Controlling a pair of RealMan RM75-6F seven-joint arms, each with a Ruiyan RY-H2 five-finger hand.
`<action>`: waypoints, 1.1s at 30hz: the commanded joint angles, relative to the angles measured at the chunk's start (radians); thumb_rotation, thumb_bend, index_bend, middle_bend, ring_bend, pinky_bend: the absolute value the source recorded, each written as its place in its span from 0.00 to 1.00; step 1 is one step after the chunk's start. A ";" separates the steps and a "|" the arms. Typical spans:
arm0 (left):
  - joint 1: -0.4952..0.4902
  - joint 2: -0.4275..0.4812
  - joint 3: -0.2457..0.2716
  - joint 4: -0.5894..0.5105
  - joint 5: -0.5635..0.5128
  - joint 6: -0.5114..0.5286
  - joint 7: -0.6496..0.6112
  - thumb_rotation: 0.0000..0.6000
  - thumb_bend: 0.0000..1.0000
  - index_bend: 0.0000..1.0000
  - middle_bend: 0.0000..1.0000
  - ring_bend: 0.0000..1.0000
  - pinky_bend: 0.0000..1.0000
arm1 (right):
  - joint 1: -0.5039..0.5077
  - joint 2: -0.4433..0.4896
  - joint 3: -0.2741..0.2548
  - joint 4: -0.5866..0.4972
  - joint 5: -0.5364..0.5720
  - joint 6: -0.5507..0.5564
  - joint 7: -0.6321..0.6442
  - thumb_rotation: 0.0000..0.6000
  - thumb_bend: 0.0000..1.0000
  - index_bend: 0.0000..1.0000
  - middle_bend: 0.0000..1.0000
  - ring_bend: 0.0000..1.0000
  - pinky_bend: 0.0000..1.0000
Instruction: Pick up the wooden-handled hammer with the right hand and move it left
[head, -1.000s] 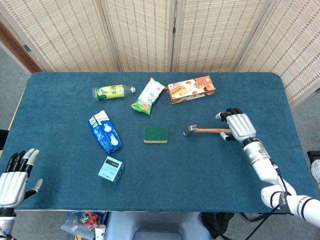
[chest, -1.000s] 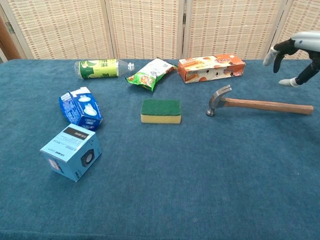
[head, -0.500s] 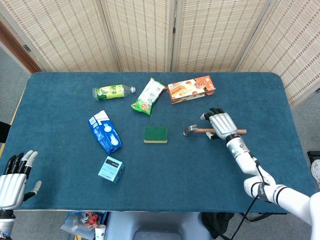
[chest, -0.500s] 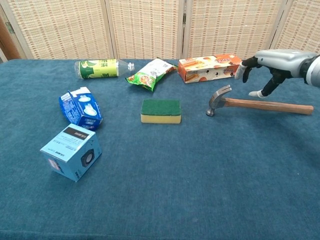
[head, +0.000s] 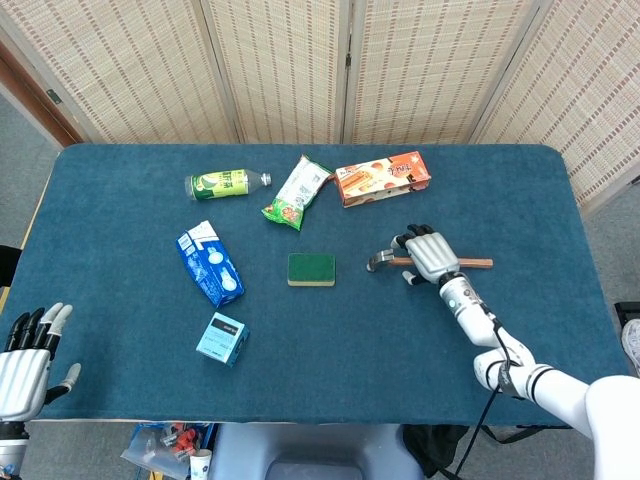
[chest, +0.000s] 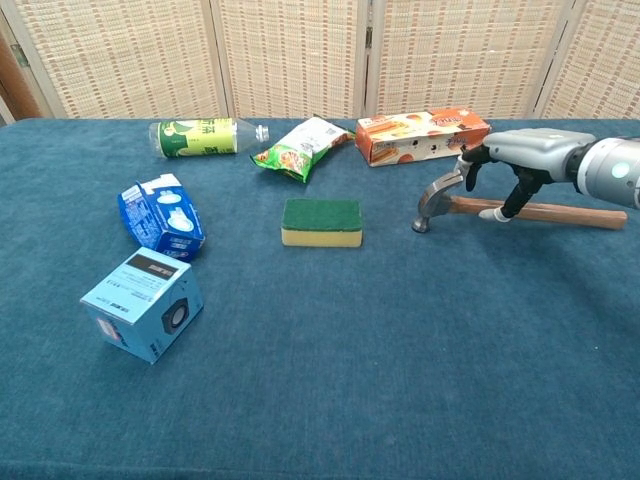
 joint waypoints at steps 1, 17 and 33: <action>0.000 -0.002 0.000 0.002 -0.001 -0.002 -0.002 1.00 0.31 0.00 0.00 0.00 0.00 | 0.007 -0.013 -0.003 0.019 0.007 -0.013 0.005 1.00 0.29 0.28 0.31 0.09 0.11; 0.007 -0.010 0.001 0.020 -0.008 -0.005 -0.018 1.00 0.30 0.00 0.00 0.00 0.00 | 0.017 -0.047 -0.014 0.077 0.025 -0.051 0.029 1.00 0.35 0.32 0.38 0.09 0.11; 0.008 -0.016 -0.001 0.026 -0.016 -0.013 -0.017 1.00 0.31 0.00 0.00 0.00 0.00 | 0.030 -0.067 -0.016 0.121 0.027 -0.090 0.067 1.00 0.44 0.36 0.43 0.13 0.11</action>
